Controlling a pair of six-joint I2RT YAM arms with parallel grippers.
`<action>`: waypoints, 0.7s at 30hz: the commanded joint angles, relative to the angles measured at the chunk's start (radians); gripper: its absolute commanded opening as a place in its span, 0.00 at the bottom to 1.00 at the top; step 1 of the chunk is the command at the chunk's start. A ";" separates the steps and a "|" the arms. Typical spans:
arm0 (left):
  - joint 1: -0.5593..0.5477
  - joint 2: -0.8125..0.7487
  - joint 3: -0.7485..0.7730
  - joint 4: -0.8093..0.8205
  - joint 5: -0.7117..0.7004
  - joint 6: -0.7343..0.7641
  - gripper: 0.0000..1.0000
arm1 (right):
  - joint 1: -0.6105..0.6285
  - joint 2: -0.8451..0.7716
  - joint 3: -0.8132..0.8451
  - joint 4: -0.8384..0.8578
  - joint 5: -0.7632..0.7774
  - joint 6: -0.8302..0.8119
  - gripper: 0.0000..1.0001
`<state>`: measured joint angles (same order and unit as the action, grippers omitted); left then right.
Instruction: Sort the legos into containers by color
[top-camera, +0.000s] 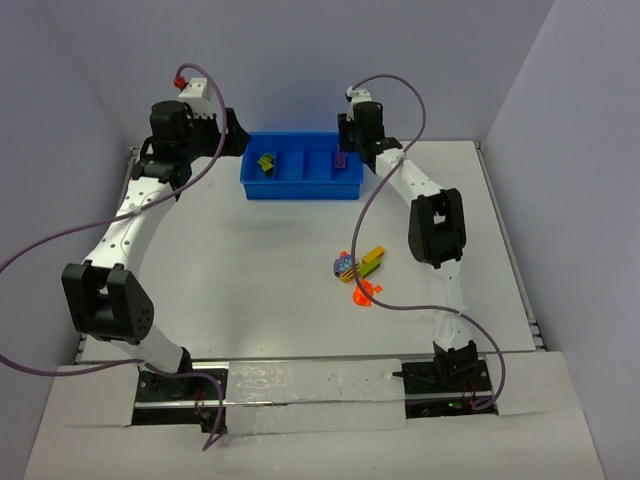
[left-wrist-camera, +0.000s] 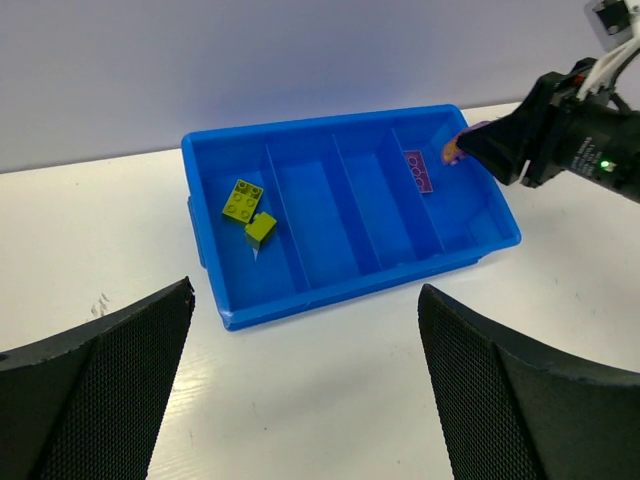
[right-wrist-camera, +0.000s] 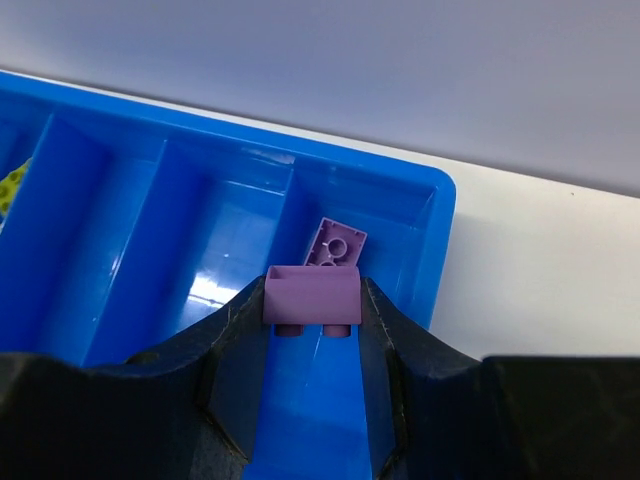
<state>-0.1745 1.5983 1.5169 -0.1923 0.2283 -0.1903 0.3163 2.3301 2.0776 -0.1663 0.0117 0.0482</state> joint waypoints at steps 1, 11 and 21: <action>0.007 -0.006 0.005 0.013 0.031 -0.034 0.99 | 0.012 0.028 0.082 0.107 0.079 -0.022 0.03; 0.007 0.024 0.023 0.012 0.030 -0.043 0.99 | 0.015 0.074 0.083 0.140 0.107 -0.033 0.37; 0.007 0.015 0.007 0.007 0.060 -0.024 0.99 | 0.021 0.088 0.121 0.135 0.085 -0.023 0.74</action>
<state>-0.1745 1.6215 1.5169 -0.1984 0.2489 -0.2175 0.3276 2.4219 2.1411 -0.0710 0.0935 0.0173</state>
